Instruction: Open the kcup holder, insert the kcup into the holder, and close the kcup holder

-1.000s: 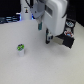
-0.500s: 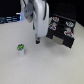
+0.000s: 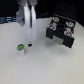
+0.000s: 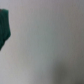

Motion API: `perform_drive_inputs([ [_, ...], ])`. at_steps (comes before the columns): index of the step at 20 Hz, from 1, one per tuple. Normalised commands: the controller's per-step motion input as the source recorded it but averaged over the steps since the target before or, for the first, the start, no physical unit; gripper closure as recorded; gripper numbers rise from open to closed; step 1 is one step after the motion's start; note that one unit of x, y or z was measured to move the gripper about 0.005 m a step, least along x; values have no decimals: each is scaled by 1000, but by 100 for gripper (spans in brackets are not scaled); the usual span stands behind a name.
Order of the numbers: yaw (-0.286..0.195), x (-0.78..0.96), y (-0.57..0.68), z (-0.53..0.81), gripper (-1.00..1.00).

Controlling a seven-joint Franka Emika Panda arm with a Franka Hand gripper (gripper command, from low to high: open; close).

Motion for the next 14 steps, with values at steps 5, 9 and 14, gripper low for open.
perform_drive_inputs([
  [5, -225, -304, -472, -513, -100],
  [9, -251, -172, -443, -480, -100],
  [14, -237, -36, -216, -372, -100],
])
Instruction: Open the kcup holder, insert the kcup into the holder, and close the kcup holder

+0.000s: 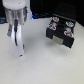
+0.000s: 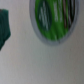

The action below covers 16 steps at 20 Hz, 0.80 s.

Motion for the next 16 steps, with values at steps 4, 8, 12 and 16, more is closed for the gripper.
perform_drive_inputs([
  [4, -183, -25, -29, -268, -100],
  [8, -160, -40, -2, -130, -100],
  [12, -119, -76, 4, -18, 100],
  [16, -77, -38, 3, -8, 100],
])
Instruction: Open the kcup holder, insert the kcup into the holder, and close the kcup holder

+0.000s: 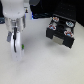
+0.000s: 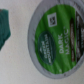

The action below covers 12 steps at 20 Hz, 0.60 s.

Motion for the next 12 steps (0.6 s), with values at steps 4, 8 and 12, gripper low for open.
perform_drive_inputs([
  [4, -56, -4, 7, -11, -100],
  [8, -27, -4, 4, -10, 100],
  [12, -20, -4, 44, 62, 100],
])
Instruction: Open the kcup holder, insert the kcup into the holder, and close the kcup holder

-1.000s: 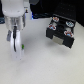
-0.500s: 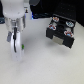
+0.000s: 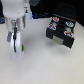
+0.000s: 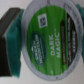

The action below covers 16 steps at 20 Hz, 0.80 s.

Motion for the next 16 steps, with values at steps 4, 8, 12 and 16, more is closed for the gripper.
perform_drive_inputs([
  [4, -13, 67, 256, 560, 100],
  [8, -4, 105, 370, 836, 100],
  [12, 7, 133, 490, 855, 100],
  [16, 11, 96, 595, 797, 100],
])
